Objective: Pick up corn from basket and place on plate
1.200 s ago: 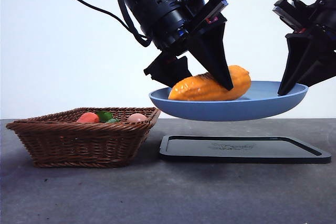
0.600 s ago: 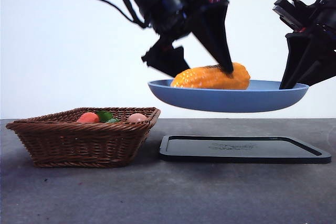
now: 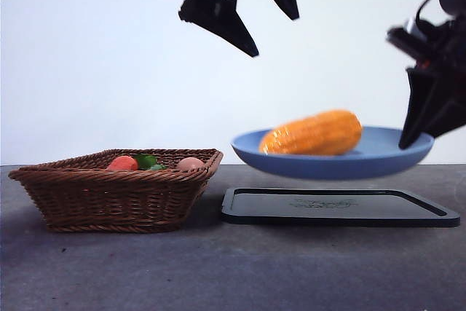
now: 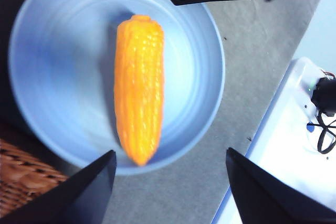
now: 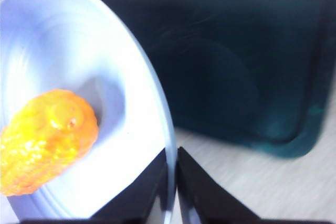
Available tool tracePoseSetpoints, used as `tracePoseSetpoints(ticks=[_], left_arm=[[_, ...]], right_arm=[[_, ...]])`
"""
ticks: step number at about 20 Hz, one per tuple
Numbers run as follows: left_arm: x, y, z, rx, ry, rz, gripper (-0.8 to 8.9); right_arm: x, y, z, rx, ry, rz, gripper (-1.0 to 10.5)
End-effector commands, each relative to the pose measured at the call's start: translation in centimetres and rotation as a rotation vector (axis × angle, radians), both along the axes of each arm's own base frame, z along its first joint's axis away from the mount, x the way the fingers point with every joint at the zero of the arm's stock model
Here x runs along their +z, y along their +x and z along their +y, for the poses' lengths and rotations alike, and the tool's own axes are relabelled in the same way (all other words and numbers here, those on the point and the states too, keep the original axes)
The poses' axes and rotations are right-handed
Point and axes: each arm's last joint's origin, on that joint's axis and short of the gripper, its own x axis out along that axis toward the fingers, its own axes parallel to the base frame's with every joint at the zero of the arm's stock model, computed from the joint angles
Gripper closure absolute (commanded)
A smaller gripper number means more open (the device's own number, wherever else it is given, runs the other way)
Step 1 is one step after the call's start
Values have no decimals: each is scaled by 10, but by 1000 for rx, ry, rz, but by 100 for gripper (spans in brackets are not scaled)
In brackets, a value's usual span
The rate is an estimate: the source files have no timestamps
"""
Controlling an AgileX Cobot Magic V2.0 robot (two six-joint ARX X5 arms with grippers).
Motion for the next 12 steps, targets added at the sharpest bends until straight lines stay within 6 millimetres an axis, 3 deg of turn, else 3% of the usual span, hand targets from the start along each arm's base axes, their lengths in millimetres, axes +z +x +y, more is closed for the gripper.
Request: tracePoseSetpoints(ticks=[1,7,12], left_arm=[[18,-3,4,-11,-28,-41,474],[34,-9,16,7,-57,-73,474],[35,-9,17,9,-57,-73,474]], right_arm=[[-6,19,-7,-41,15,-3,944],[-22,69,-18,-72,18,44,944],[-43,82,-18,-63,11,103,944]])
